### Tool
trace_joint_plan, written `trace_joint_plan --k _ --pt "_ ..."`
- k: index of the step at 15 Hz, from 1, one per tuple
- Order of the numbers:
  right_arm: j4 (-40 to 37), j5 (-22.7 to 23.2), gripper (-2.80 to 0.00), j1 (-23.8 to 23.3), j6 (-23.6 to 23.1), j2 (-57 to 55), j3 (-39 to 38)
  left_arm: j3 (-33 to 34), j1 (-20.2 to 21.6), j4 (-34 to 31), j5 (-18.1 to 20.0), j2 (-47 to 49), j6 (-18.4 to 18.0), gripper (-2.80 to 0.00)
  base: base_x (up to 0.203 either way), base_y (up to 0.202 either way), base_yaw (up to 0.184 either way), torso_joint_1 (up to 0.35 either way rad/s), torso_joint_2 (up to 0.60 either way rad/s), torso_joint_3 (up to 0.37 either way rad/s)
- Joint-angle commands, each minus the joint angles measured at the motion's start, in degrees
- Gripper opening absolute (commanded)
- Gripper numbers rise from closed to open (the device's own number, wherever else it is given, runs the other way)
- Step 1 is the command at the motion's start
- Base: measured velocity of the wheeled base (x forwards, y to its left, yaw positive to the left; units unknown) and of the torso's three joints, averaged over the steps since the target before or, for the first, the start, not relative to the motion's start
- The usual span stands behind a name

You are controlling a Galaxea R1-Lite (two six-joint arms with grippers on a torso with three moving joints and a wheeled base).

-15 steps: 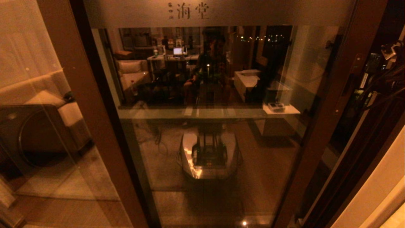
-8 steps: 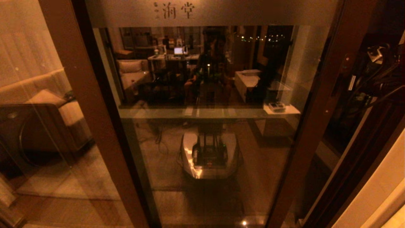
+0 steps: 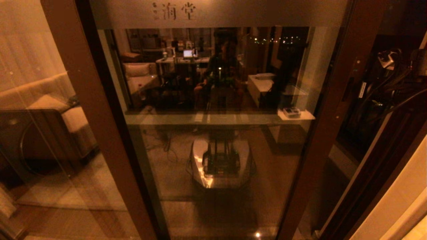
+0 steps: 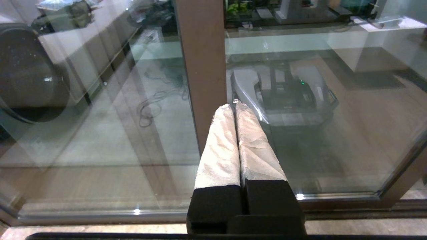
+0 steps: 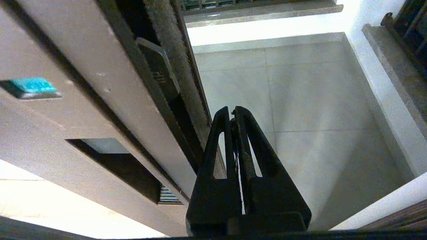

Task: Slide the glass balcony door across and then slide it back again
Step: Open the slid door

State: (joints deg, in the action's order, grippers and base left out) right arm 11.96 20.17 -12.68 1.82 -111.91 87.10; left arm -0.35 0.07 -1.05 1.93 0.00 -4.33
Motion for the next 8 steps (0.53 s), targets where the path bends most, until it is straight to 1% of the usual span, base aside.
trace_joint_plan --k 1,6,8 --pt "-0.01 0.22 -2.8 0.64 0.03 0.02 -0.09 0.0 0.01 -0.01 0.01 0.0 -0.07 -2.8 0.0 0.0 0.0 0.0 0.0 0.0" --pt "-0.01 0.13 -2.8 2.73 0.12 0.11 -0.09 0.0 0.01 -0.01 0.01 0.0 0.01 -2.8 0.0 0.0 0.0 0.0 0.0 0.0" --pt "0.0 0.14 -2.8 2.74 0.07 0.11 -0.43 0.0 0.01 -0.01 0.01 0.0 -0.07 -2.8 0.0 0.0 0.0 0.0 0.0 0.0"
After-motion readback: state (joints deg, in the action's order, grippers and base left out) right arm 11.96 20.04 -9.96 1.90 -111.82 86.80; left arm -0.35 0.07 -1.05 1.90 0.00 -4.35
